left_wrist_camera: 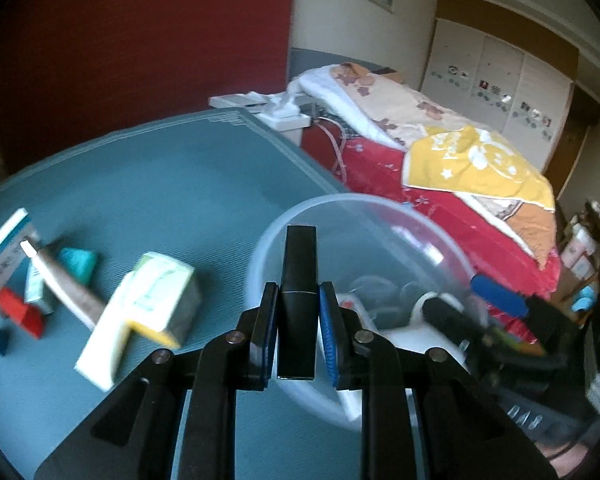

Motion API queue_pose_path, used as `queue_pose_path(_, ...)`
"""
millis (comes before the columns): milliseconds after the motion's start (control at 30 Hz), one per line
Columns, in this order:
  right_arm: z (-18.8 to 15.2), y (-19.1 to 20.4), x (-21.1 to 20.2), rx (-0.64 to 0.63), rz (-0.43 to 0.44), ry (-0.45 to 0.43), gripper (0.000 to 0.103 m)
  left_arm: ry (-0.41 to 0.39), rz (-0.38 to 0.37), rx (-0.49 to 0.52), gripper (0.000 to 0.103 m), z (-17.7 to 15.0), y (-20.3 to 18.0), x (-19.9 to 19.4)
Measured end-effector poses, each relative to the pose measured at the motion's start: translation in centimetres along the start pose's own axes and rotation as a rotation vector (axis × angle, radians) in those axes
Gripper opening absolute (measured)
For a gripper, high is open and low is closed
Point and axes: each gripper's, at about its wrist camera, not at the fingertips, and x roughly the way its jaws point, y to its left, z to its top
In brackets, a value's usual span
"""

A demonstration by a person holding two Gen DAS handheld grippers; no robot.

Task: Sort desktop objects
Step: 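Lower the black case into the basin and open the left gripper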

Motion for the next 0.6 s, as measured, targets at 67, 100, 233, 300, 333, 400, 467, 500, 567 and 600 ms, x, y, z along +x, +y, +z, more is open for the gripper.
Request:
queue_pose_path(67,0.1,-0.1,0.0,0.003,-0.009,-0.002,0.080,0.017,-0.032,-0.027,0.031,0.5,0.1,0.8)
queue_pose_path(100,0.1,-0.2,0.0,0.004,-0.010,-0.002,0.080,0.020,-0.034,-0.035,0.047,0.7,0.3,1.0)
queue_pose_path(233,0.0,-0.3,0.2,0.012,-0.012,0.007,0.080,-0.013,0.013,-0.061,0.068,0.7,1.5,1.0)
queue_pose_path(300,-0.1,-0.3,0.4,0.012,-0.013,0.014,0.080,-0.002,0.037,-0.058,0.068,0.6,1.9,1.1)
queue_pose_path(333,-0.1,-0.2,0.5,0.012,-0.012,0.020,0.080,0.004,0.051,-0.062,0.068,0.4,2.2,1.1)
queue_pose_path(400,-0.3,0.0,0.6,0.010,-0.011,0.027,0.080,0.011,0.073,-0.071,0.068,0.2,2.6,1.0)
queue_pose_path(467,-0.4,0.3,0.5,0.004,-0.010,0.029,0.080,0.017,0.089,-0.081,0.068,-0.1,3.2,1.0)
queue_pose_path(500,-0.5,0.4,0.5,0.003,-0.010,0.028,0.080,0.020,0.095,-0.085,0.068,-0.2,3.5,0.9)
queue_pose_path(567,-0.5,0.6,0.4,-0.001,-0.009,0.026,0.080,0.017,0.112,-0.093,0.068,-0.6,4.2,0.5)
queue_pose_path(600,-0.5,0.8,0.4,-0.002,-0.008,0.027,0.080,0.015,0.122,-0.096,0.068,-0.8,4.3,0.2)
